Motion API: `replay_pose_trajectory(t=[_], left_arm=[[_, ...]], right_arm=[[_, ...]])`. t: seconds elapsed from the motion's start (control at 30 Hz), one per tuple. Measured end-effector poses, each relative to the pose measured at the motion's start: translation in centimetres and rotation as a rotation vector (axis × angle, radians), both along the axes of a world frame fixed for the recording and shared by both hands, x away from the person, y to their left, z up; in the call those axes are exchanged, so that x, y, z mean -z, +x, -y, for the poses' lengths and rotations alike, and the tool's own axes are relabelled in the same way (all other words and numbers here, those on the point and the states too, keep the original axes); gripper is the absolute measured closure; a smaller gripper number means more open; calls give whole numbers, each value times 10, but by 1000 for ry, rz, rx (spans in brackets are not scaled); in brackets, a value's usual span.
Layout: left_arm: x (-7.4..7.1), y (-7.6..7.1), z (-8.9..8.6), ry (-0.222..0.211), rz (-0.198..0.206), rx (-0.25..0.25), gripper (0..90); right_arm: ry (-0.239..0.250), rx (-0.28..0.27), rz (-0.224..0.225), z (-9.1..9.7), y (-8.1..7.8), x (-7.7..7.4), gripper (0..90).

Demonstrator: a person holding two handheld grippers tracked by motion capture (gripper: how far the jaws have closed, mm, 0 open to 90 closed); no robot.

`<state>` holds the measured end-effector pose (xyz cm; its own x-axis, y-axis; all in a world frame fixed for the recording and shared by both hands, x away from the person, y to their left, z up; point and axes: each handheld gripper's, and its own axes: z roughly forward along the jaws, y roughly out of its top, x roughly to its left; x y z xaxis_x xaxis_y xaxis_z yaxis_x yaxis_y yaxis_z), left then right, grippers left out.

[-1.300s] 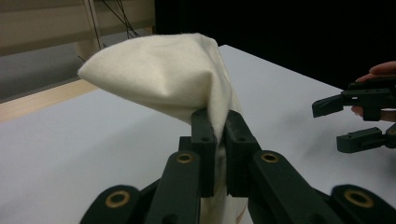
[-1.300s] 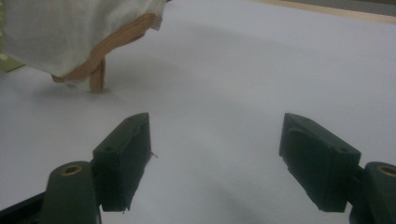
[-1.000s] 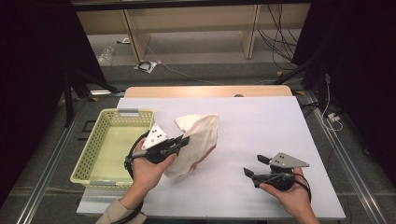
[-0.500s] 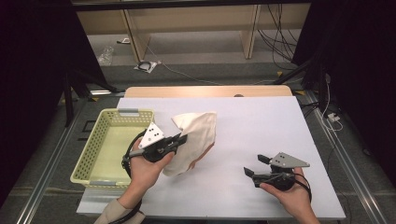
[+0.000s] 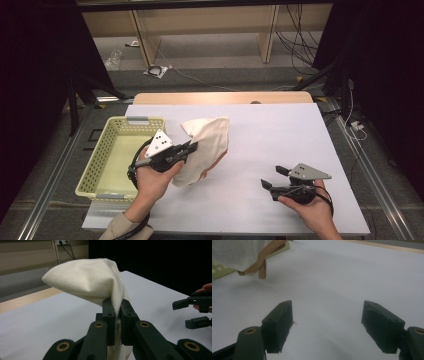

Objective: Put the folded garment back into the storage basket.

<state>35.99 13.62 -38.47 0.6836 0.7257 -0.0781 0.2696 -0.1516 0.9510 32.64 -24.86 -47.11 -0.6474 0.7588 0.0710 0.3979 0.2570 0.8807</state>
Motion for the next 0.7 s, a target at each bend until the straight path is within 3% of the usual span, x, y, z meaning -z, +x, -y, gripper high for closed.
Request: replay_pose_trajectory(t=[0.7], left_arm=[[-5, 1, -8, -11, 12, -17, 840]], right_arm=[[0, 1, 2, 0, 0, 0, 261]])
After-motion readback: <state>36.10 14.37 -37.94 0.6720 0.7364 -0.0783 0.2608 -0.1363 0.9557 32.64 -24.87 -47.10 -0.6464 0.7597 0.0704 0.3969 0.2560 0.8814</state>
